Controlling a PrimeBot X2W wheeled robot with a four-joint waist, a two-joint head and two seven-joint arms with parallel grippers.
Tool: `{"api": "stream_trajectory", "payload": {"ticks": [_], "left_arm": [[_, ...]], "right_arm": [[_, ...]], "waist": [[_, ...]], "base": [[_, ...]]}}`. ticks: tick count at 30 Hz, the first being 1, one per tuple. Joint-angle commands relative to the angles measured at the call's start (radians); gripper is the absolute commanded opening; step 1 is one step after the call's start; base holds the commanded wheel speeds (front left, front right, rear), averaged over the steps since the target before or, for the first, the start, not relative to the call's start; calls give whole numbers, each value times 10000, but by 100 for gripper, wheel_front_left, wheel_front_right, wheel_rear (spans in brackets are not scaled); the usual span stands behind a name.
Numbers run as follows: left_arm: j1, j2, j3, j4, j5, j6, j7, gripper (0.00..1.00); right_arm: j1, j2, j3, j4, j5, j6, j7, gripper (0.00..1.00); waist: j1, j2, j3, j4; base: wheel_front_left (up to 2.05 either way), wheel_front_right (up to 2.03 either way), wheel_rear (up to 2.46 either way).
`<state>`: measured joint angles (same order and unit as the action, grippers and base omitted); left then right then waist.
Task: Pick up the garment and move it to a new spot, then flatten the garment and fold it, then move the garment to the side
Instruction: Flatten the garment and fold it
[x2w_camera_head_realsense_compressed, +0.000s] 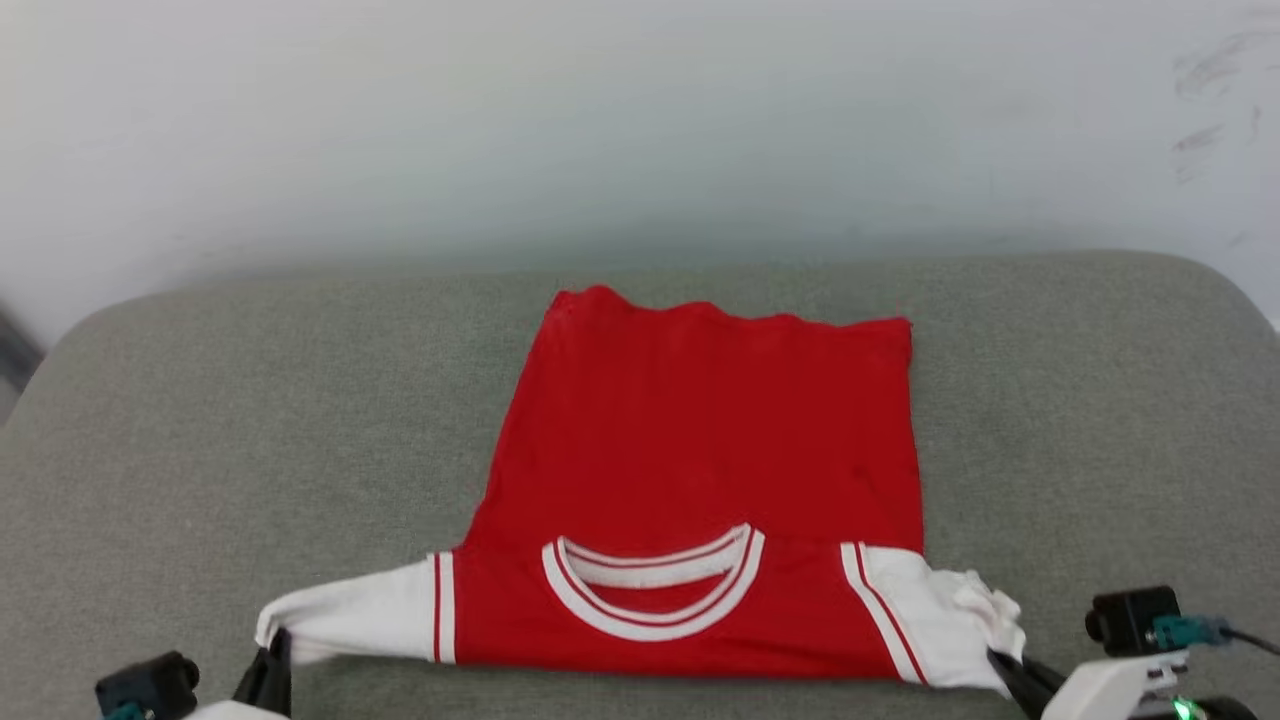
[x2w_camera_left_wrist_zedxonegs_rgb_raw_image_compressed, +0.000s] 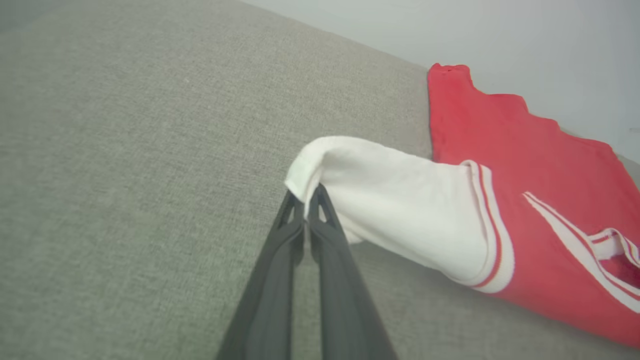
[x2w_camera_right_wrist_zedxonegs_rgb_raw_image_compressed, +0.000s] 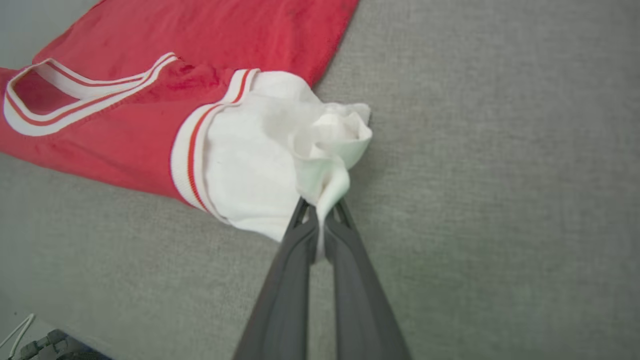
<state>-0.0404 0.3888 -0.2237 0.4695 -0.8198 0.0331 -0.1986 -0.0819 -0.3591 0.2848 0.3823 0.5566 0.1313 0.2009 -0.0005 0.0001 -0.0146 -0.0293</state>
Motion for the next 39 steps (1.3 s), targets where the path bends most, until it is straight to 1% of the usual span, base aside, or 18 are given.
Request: {"api": "stream_trajectory", "payload": {"ticks": [1, 4, 5, 9, 10, 11, 12, 13, 17, 21, 23, 25, 28, 30, 34, 36, 37, 39], "left_arm": [[412, 113, -53, -479, 183, 300, 89, 0], [1358, 351, -211, -1746, 479, 969, 396, 0], [1631, 292, -227, -2136, 417, 1178, 546, 0], [2399, 427, -417, -3422, 482, 1613, 1039, 0], [2518, 494, -410, -3631, 558, 1716, 1082, 0], [2610, 565, -446, -3810, 634, 1828, 1145, 0], [2670, 613, -495, -3988, 754, 1924, 1162, 0], [2690, 647, -527, -4172, 873, 2022, 1153, 0], [2555, 665, -632, -4730, 1145, 2378, 1252, 0], [2305, 803, -787, -5330, 1517, 2573, 1332, 0], [2127, 795, -837, -5662, 1618, 2613, 1326, 0], [1863, 783, -888, -5972, 1802, 2657, 1212, 0], [1560, 680, -1051, -6317, 2080, 2681, 1063, 0], [1199, 626, -1130, -6552, 2257, 2642, 968, 0], [588, 469, -1273, -6850, 2435, 2508, 805, 0], [142, 363, -1435, -6923, 2611, 2395, 677, 0], [-115, 268, -1535, -6986, 2691, 2297, 593, 0], [-504, 142, -1673, -6933, 2807, 2174, 452, 0]], "right_arm": [[463, 49, -270, -260, -192, -10, 222, 0], [1620, 362, -857, -884, -540, -10, 836, 0], [1961, 470, -1048, -1134, -697, -9, 997, 0], [3072, 1016, -1772, -1923, -1156, -9, 1805, 0], [3269, 1213, -1931, -2086, -1203, -9, 2034, 7], [3439, 1369, -2014, -2290, -1324, -9, 2201, 29], [3520, 1454, -2109, -2511, -1455, -7, 2291, 70], [3545, 1585, -2249, -2709, -1514, -9, 2353, 100], [3229, 2011, -2714, -3369, -1583, -7, 2290, 100], [2399, 2236, -3625, -3653, -1839, -7, 1881, 100], [1779, 2290, -4123, -3516, -1897, -7, 1745, 100], [965, 2149, -4519, -3340, -2066, -7, 1588, 100], [-306, 1949, -4990, -2570, -1966, -7, 1835, 100], [-1182, 1834, -5189, -1978, -1823, -6, 2153, 100], [-3016, 1551, -5490, -634, -1843, -7, 3482, 100], [-3678, 1141, -5434, -160, -2203, -7, 4067, 100], [-4012, 992, -5572, 3, -2228, -9, 4331, 100], [-4654, 813, -5620, 247, -2421, -6, 4809, 100]], "waist": [[5, -1, -235, -11], [5, -1, -324, 82], [5, -1, -342, 132], [5, -1, -368, 339], [5, -1, -355, 373], [5, -1, -339, 403], [5, -1, -326, 437], [5, -1, -295, 478], [5, -1, -117, 653], [5, -1, 191, 847], [5, -1, 540, 963], [5, -1, 949, 1081], [5, -1, 1475, 1259], [5, -1, 1910, 1410], [5, -1, 2817, 1717], [5, -1, 3203, 2029], [5, -1, 3439, 2248], [5, -1, 3868, 2541]], "base": [[0, 0, 0], [0, 0, 0], [0, 0, 0], [0, 0, 0], [0, 0, 0], [0, 0, 0], [0, 0, 0], [0, 0, 0], [0, 0, 0], [0, 0, 0], [0, 0, 0], [0, 0, 0], [0, 0, 0], [0, 0, 0], [0, 0, 0], [0, 0, 0], [0, 0, 0], [0, 0, 0]]}}
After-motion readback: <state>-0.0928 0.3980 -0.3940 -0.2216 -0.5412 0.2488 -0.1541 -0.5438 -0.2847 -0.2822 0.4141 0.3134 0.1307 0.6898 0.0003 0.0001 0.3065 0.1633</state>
